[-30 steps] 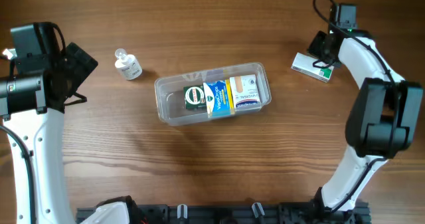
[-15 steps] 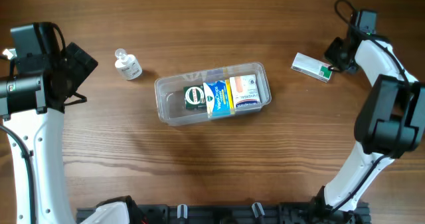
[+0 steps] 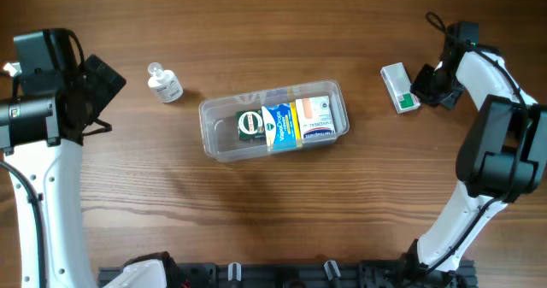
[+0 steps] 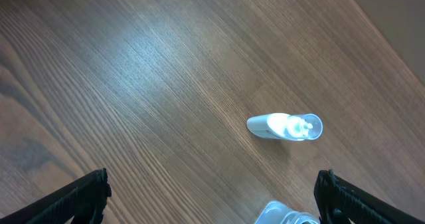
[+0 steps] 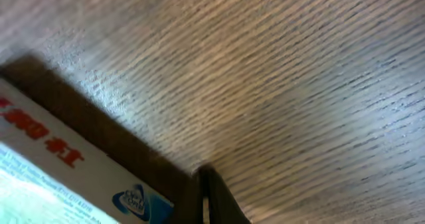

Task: Pack container
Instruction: 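Lower the right gripper onto the Panadol box and close on it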

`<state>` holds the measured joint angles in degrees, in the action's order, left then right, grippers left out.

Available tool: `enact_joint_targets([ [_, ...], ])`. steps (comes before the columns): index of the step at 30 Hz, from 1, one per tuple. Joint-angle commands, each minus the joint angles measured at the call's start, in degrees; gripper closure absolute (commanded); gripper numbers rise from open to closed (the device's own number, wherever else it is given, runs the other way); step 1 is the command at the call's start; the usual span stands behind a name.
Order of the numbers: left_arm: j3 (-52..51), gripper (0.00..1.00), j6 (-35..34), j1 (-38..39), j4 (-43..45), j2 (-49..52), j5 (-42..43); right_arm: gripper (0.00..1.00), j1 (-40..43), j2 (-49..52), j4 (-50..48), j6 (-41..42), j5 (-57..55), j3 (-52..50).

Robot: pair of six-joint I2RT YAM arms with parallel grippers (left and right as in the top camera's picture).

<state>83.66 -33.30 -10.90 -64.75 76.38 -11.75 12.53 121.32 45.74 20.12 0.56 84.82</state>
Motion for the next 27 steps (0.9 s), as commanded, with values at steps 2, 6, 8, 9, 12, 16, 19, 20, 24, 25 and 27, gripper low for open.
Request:
enact_joint_targets([
  [2,0.6,0.0,0.1,-0.3,-0.1,-0.2,-0.3,0.96,-0.1,1.2,1.4,-6.7,6.0,-0.1],
  [6,0.6,0.0,0.1,-0.3,-0.1,-0.2,-0.3,0.94,-0.1,1.1,2.5,-7.7,7.0,-0.1],
  [8,0.6,0.0,0.1,-0.3,0.0,-0.2,-0.3,0.94,-0.1,1.1,2.5,-8.1,5.8,-0.1],
  [9,0.6,0.0,0.1,-0.3,-0.1,-0.2,-0.3,0.94,-0.1,0.9,2.6,-8.2,3.5,0.1],
  [12,0.6,0.0,0.1,-0.3,0.0,-0.2,-0.3,0.94,-0.1,-0.2,4.1,-10.2,0.2,2.4],
  [16,0.6,0.0,0.1,-0.3,0.0,-0.2,-0.3,0.91,-0.3,-4.9,5.7,-11.4,0.4,6.7],
  [19,0.6,0.0,0.1,-0.3,0.0,-0.2,-0.3,0.82,-2.0,-9.6,4.0,-16.6,2.5,7.4],
  [20,0.6,0.0,0.1,-0.3,0.0,-0.2,-0.3,0.75,-2.8,-10.5,3.8,-18.9,2.5,7.4],
  [24,0.6,0.0,0.1,-0.3,-0.1,-0.2,-0.3,0.34,-5.4,-10.5,4.0,-26.6,2.5,7.1],
  [25,0.6,0.0,0.1,-0.3,-0.1,-0.2,-0.3,0.27,-6.3,-10.5,3.5,-28.9,2.5,6.8],
  [27,0.6,0.0,0.1,-0.3,0.0,-0.2,-0.3,0.22,-7.4,-10.5,2.1,-30.5,2.0,6.2],
])
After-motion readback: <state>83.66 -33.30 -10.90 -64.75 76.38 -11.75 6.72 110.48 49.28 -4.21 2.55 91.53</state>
